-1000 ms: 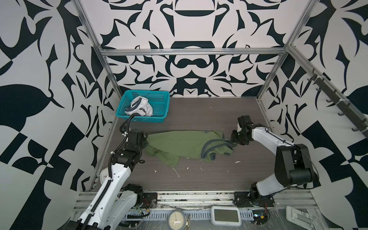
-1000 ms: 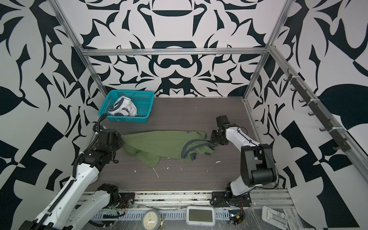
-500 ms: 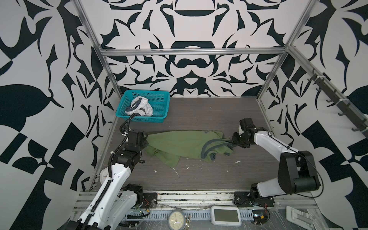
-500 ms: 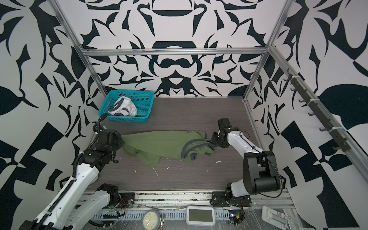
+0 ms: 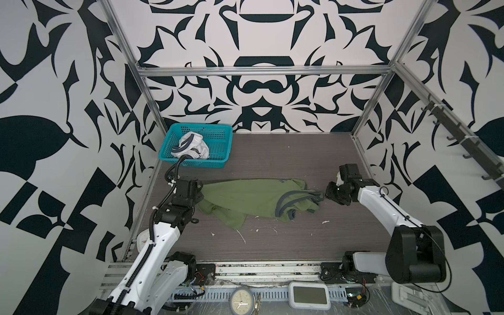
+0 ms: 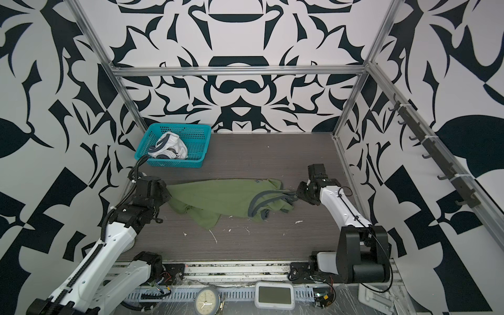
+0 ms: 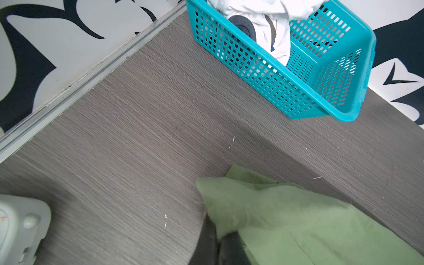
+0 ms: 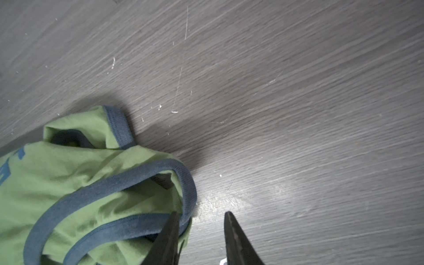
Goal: Fold and stack tank tops
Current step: Smooth out the tank top at the center of the table.
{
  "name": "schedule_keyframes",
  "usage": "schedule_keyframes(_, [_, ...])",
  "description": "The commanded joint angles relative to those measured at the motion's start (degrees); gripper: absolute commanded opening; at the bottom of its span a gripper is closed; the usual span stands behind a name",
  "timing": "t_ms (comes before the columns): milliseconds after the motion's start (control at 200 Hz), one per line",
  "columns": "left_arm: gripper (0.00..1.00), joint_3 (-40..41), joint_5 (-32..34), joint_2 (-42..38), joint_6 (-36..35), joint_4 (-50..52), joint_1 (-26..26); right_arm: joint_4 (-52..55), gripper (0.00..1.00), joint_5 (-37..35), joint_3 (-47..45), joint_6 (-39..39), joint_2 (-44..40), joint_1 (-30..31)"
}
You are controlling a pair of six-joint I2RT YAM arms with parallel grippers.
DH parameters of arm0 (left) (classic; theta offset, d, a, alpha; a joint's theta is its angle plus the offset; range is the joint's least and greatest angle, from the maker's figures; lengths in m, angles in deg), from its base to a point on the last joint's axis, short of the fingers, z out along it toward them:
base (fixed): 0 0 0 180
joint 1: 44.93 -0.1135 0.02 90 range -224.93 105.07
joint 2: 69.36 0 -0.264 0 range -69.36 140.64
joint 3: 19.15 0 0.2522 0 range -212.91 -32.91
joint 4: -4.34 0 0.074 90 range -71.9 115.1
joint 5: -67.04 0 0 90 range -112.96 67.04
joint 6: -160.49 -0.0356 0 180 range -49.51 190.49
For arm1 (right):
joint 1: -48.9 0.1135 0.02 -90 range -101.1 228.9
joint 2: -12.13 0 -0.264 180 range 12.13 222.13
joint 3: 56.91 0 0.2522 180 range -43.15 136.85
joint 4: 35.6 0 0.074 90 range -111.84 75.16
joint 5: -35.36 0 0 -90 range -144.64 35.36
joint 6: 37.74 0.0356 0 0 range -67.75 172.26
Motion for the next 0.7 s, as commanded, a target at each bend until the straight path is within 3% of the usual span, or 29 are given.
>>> schedule_keyframes(0, [0.00,-0.6,-0.5,0.1,0.7,-0.4,-0.3,-0.1,0.36,1.8,-0.1,-0.5,0.6,0.2])
schedule_keyframes(435, [0.00,-0.2,-0.5,0.1,1.3,-0.6,-0.3,-2.5,0.28,4.3,-0.3,-0.3,5.4,0.4])
schedule_keyframes(600, [0.00,0.0,-0.3,-0.1,1.3,-0.5,-0.3,-3.0,0.11,3.9,-0.1,-0.1,6.1,0.7])
schedule_keyframes(695, [0.00,0.1,-0.2,-0.1,1.3,-0.5,-0.3,-3.0,0.07,3.5,-0.2,0.0,6.6,0.8])
